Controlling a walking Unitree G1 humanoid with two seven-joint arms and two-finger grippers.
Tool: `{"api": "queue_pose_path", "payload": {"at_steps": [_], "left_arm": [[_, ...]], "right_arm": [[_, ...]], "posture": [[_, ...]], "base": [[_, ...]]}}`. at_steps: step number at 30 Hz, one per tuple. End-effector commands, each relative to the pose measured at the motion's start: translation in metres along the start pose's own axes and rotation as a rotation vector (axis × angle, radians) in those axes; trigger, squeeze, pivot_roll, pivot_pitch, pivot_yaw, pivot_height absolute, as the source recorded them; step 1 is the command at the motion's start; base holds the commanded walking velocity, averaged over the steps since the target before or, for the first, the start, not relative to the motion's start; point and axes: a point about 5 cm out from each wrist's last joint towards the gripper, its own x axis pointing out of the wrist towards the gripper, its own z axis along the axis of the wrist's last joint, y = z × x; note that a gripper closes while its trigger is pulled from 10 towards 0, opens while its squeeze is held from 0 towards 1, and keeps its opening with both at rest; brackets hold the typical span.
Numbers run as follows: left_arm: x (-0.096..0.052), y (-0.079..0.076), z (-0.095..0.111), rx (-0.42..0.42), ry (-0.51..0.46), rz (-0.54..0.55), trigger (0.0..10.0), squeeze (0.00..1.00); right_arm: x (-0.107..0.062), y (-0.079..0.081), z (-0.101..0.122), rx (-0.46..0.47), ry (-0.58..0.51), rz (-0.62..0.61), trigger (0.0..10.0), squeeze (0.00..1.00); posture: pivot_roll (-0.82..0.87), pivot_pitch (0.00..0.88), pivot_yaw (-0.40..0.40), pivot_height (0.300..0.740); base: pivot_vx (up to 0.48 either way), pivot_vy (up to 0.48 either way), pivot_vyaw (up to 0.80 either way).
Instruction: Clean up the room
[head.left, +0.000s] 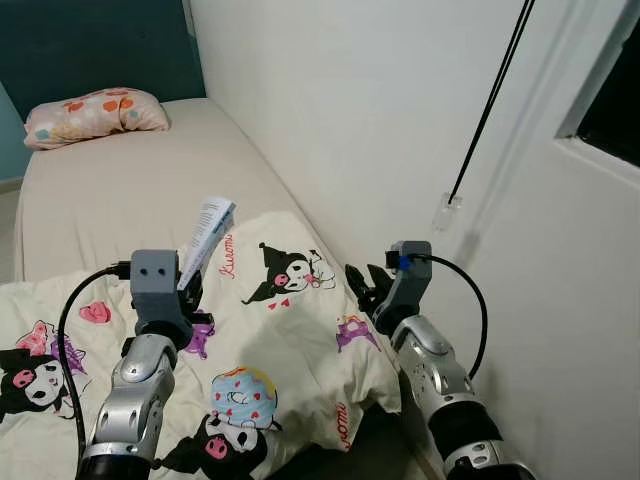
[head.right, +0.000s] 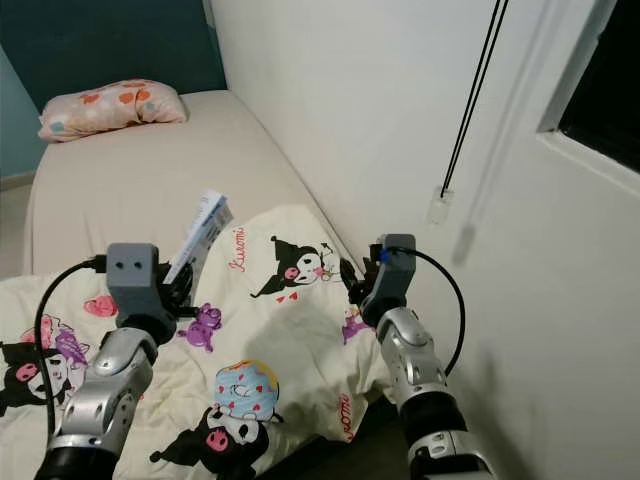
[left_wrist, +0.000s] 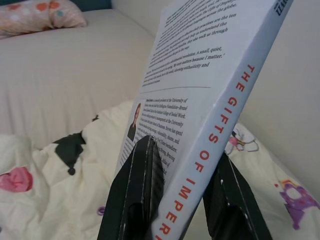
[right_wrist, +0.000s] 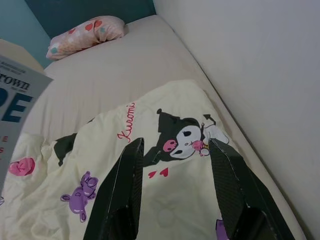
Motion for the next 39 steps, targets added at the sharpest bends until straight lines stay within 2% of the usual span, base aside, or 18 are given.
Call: {"api": "queue_pose_path", "payload": {"at_steps": [1, 39], "left_arm": [[0.0031, -0.0005, 0.0058, 0.008, -0.038, -0.012, 10.0, 0.0], [0.0073, -0.0008, 0.0056, 0.015, -0.04, -0.02, 10.0, 0.0]], "right_arm": [[0.0013, 0.0024, -0.0037, -0.005, 0.024, -0.003, 10.0, 0.0], [0.0012, -0.0035, -0.0005, -0.018, 0.03, -0.003, 10.0, 0.0]], "posture": [[0.05, 0.086, -0.032, 0.74], [0.03, 0.12, -0.046, 0.74]], "base": [[0.0, 0.0, 0.0], [0.0, 0.0, 0.0]]}}
